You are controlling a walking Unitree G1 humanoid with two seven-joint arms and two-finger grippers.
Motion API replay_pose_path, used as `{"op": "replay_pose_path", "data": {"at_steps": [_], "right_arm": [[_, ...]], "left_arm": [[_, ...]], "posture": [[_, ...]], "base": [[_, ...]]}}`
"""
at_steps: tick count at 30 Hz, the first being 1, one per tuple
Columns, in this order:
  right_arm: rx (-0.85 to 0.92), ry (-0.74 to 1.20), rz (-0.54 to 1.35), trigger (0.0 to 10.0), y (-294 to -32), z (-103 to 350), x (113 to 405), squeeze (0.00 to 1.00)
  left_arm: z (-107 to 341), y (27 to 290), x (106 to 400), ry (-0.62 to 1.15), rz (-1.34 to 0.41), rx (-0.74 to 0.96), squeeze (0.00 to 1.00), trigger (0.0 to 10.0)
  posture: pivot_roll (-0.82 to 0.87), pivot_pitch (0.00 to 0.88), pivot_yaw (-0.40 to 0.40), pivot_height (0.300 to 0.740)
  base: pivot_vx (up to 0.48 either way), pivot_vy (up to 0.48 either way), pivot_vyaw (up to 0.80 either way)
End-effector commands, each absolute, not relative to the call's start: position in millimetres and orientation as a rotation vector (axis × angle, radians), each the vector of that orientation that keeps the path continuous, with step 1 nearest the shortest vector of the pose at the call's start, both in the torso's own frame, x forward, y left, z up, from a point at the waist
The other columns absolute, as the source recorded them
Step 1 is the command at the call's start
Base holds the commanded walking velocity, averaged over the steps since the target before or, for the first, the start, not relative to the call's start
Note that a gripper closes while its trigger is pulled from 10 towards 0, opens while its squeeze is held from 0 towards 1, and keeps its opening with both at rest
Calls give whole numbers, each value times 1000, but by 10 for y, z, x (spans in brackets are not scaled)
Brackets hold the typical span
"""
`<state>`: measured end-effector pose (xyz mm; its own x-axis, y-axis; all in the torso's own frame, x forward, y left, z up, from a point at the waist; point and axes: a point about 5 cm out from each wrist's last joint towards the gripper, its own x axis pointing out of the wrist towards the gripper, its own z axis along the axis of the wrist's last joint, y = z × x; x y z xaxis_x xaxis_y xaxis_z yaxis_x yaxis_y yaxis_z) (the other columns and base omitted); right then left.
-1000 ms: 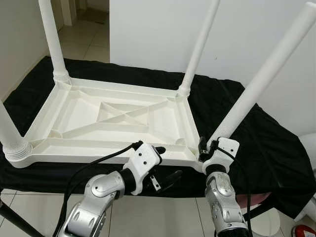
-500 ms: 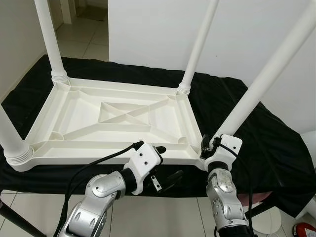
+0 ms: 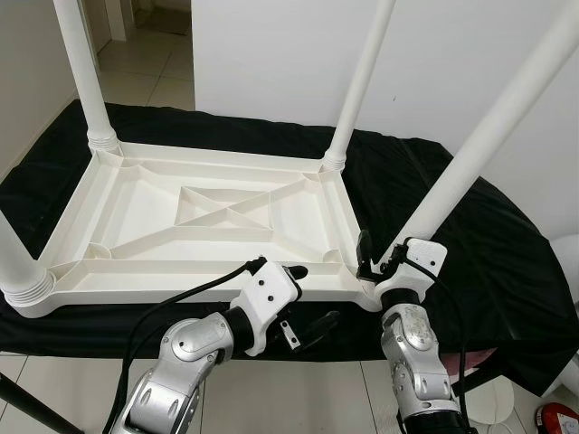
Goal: Building children table
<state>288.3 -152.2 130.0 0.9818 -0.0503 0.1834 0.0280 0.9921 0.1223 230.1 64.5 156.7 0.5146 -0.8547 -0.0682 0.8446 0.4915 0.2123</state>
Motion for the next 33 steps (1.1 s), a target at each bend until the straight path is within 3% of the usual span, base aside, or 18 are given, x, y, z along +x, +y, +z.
{"op": "replay_pose_path", "data": {"at_steps": [1, 13, 22, 33], "right_arm": [[101, -188, -10, 10000, -1562, 1319, 2890, 0], [53, -158, 92, 10000, -1741, 1251, 2782, 0], [42, -110, 288, 10000, -1864, 1183, 2667, 0], [7, -81, 383, 10000, -2028, 1193, 2734, 0]], "left_arm": [[1567, 624, 2327, -59, -957, 224, 0, 10000], [1560, 608, 2310, -58, -966, 226, 0, 10000], [1559, 606, 2312, -56, -973, 227, 0, 10000], [1559, 607, 2319, -54, -982, 231, 0, 10000]], "posture": [[20, 0, -140, 740], [13, 0, -142, 740], [6, 0, -132, 740], [5, 0, -121, 740]], "base": [[0, 0, 0], [0, 0, 0], [0, 0, 0], [0, 0, 0]]}}
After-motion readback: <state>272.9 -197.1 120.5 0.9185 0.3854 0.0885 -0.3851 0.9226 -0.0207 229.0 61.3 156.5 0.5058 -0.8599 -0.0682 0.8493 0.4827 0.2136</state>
